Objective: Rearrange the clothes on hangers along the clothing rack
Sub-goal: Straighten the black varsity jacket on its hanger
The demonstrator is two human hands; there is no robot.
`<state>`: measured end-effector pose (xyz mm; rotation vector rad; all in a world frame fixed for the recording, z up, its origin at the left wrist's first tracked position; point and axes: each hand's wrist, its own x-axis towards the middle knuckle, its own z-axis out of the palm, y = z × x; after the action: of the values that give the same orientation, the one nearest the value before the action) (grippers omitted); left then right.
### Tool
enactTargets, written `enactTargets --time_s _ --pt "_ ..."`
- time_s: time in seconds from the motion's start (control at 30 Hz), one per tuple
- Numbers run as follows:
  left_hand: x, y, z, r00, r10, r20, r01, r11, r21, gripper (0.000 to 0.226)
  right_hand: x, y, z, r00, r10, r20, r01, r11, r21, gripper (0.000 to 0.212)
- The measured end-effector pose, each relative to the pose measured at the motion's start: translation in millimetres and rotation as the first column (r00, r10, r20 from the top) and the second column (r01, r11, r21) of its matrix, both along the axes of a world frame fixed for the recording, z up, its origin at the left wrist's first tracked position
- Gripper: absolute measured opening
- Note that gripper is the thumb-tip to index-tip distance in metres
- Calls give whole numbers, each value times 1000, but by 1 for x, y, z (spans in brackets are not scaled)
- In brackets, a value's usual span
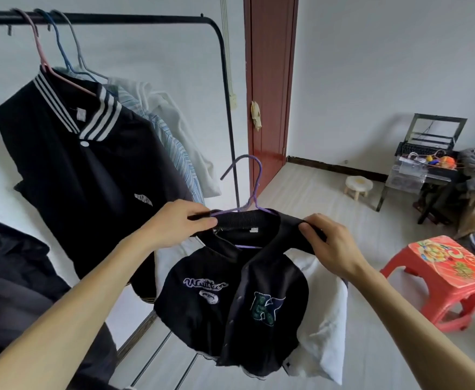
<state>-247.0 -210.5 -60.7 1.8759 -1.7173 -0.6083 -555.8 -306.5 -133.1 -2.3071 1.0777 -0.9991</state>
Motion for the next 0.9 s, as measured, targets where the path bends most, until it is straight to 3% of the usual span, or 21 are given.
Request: enactTargets --time_s 0.23,0.4,0.53,0.67,0.77,0.9 --pt "-37 -4 6 998 -40 -55 35 995 -92 17 12 0 5 997 71 20 -73 987 146 13" --pt "-60 -18 17 999 -44 22 46 987 -153 20 18 0 6 995 96 28 -99 985 142 16" --pt "-54 -21 18 995 -9 104 26 985 -168 20 3 -8 5 997 64 -43 -61 996 65 21" --pt "-61 -26 26 999 14 44 -4 976 -217 17 5 -9 10 991 18 -130 -19 1000 -6 20" --pt "-66 -30 37 999 -29 19 32 976 -217 16 10 -7 22 985 -1 -170 -7 999 -46 36" --pt "-68 -38 52 998 -64 18 66 975 -210 14 25 -8 38 986 80 -148 -90 994 -66 16"
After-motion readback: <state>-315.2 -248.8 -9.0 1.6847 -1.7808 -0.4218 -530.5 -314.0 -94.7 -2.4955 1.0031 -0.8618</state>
